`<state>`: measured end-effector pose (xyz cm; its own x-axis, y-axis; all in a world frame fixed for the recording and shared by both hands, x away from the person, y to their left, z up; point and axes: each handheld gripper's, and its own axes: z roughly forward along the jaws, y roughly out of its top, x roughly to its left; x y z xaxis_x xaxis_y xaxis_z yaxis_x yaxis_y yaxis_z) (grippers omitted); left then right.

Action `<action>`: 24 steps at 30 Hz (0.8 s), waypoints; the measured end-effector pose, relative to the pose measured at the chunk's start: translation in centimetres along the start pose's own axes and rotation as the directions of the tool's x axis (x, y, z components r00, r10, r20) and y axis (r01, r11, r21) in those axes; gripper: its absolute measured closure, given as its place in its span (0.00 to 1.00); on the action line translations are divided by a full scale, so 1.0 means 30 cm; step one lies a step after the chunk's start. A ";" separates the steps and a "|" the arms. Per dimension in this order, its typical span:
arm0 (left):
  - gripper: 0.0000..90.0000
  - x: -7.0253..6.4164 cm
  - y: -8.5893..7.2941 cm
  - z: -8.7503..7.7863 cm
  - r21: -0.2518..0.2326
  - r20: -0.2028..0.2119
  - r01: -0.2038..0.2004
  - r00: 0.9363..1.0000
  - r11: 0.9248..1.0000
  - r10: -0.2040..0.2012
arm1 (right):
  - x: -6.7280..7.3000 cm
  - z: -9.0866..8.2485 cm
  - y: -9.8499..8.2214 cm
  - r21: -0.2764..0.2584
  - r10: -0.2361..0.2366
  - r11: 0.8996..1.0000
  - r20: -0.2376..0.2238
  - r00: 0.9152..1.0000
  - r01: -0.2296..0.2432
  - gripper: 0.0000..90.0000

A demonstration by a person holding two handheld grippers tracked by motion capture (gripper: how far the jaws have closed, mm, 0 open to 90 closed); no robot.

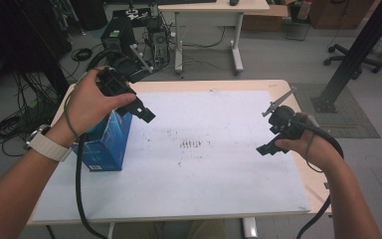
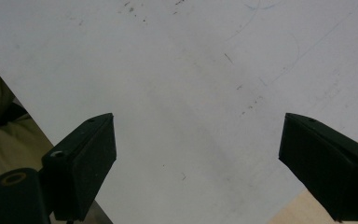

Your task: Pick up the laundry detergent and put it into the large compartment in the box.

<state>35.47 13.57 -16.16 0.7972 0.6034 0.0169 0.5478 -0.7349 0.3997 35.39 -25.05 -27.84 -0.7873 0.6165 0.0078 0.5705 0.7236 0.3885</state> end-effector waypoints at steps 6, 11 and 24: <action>0.09 -0.031 0.000 0.025 0.005 0.020 -0.034 0.999 0.999 0.034 | 0.003 -0.004 0.002 -0.002 -0.001 1.000 0.000 1.000 0.001 0.12; 0.09 -0.047 -0.003 0.043 0.011 0.021 -0.057 0.998 0.998 0.057 | 0.006 -0.005 0.001 -0.003 0.002 1.000 0.000 1.000 -0.002 0.12; 0.09 -0.082 -0.019 0.091 0.017 0.054 -0.135 0.989 0.991 0.134 | 0.010 0.001 0.001 -0.009 0.002 1.000 -0.001 1.000 -0.002 0.12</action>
<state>33.88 11.65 -18.92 0.8761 0.4817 0.0204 0.4393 -0.8149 0.3781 35.16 -24.82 -27.86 -0.7863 0.6178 0.0099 0.5703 0.7194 0.3965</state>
